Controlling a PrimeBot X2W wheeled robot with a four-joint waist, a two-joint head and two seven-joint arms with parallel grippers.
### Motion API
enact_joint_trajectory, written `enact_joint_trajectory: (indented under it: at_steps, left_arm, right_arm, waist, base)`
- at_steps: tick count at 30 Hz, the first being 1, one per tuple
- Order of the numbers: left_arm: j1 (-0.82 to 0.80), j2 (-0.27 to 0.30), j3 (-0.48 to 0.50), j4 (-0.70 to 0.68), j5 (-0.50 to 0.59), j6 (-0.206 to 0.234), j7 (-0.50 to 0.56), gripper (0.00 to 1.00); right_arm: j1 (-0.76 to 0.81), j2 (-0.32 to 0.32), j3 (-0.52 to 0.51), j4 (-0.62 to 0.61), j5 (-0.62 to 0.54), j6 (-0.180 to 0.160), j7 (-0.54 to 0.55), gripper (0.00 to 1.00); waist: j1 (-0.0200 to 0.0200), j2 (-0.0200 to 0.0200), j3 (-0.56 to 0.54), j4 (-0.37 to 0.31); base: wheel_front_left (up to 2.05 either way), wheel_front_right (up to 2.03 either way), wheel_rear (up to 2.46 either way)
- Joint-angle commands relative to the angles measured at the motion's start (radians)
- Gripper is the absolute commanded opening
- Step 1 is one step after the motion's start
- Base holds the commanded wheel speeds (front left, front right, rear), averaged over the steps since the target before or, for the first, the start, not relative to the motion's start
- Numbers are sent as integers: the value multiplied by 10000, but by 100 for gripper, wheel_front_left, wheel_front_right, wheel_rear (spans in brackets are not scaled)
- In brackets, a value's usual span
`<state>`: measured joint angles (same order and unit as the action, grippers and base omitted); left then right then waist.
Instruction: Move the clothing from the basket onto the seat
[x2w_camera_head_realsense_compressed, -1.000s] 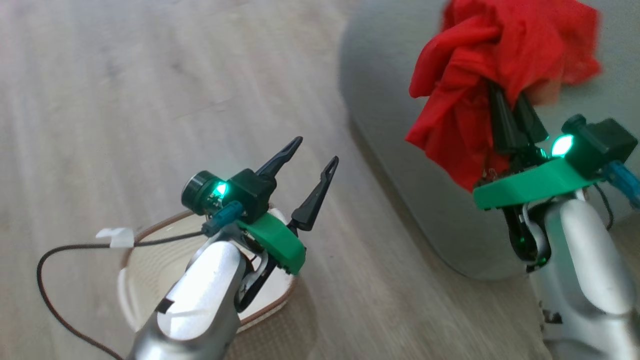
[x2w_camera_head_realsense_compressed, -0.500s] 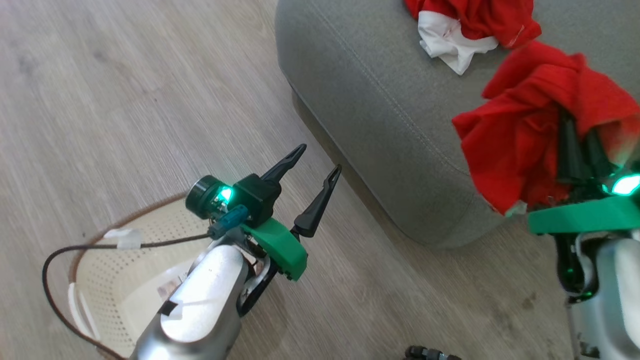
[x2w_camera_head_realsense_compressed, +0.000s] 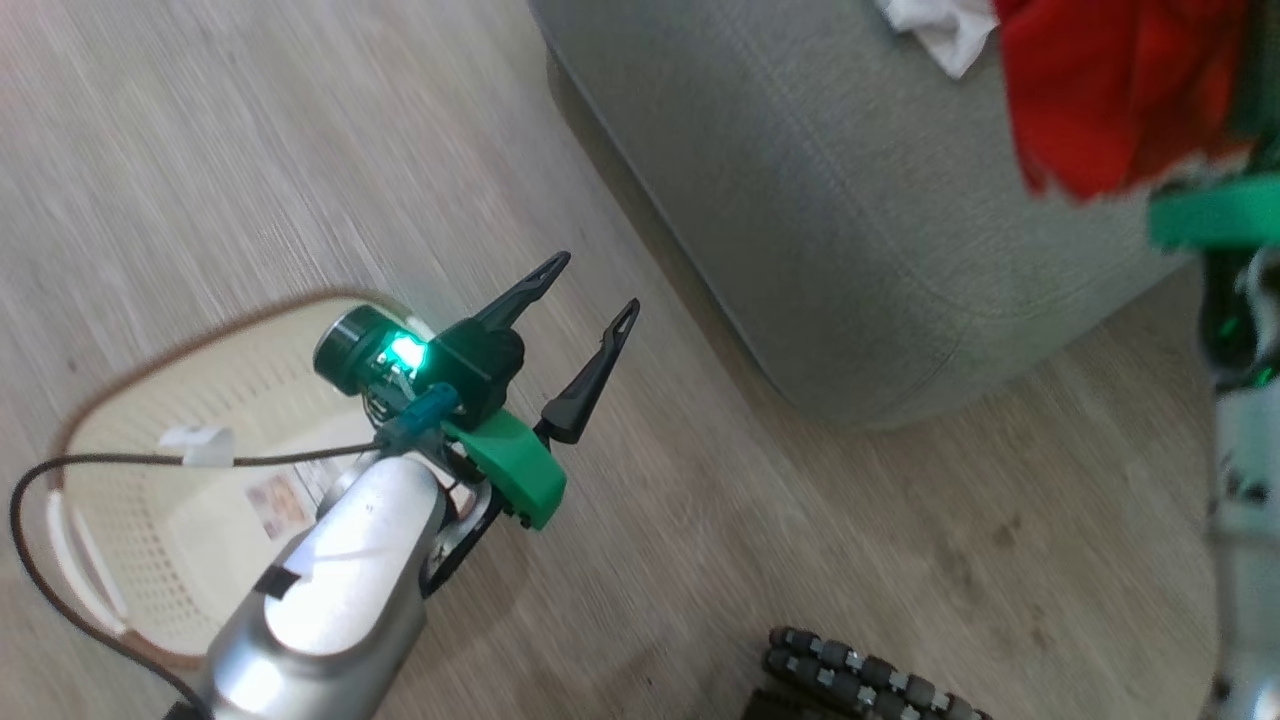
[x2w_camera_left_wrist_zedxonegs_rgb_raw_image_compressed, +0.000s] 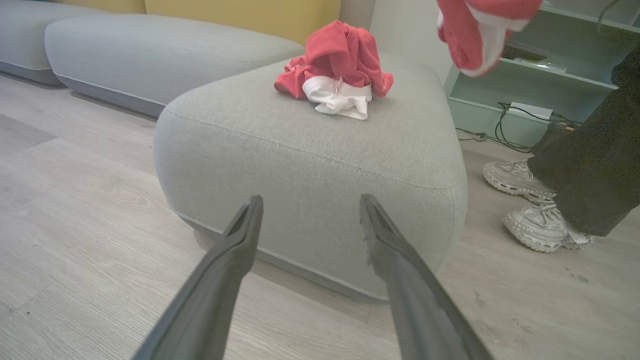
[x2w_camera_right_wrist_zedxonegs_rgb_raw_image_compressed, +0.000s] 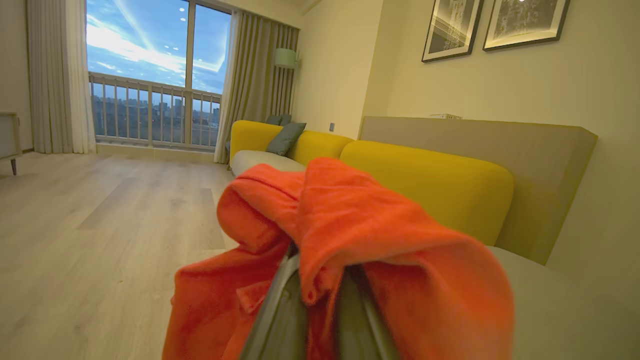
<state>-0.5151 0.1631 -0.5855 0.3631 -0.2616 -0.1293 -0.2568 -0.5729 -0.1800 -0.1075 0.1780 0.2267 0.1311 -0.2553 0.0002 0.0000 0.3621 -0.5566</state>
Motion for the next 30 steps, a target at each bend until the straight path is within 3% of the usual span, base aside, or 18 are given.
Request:
enact_joint_trajectory:
  at_steps: [1,9,15,22,25,30]
  left_arm:
    - [-449,218,118,-395,123,-12,-49,100]
    - [-1136,844,-422,-524,53,-13,-42,100]
    - [-1482,1027,-810,-658,-28,-13,-38,100]
    - [-1725,1057,-952,-760,-144,-13,-43,100]
    - [-1863,1021,-1345,-772,-253,-13,-45,100]
    - [-1971,1324,-1258,-858,-368,-9,-47,100]
  right_arm:
    - [-583,-283,58,-80,-127,-4,-65,0]
    - [-3442,-885,-1798,1856,-1036,-4,-65,0]
    - [-5434,-2102,-3098,3545,-2110,-4,6,0]
    - [-7149,-3467,-4610,4953,-3190,-4,1033,0]
    - [-7371,-3871,-6393,5819,-3697,-4,2057,0]
    - [-6811,-3375,-7589,6362,-4135,-4,1836,0]
  waist:
    - [-2,0,664,66]
    - [-2,0,2059,791]
    - [-2,0,2744,1579]
    - [-2,0,3438,2518]
    - [-2,0,3774,3179]
    - [-2,0,4007,3634]
  base:
    - [0,0,0]
    - [0,0,0]
    - [0,0,0]
    - [0,0,0]
    - [0,0,0]
    - [0,0,0]
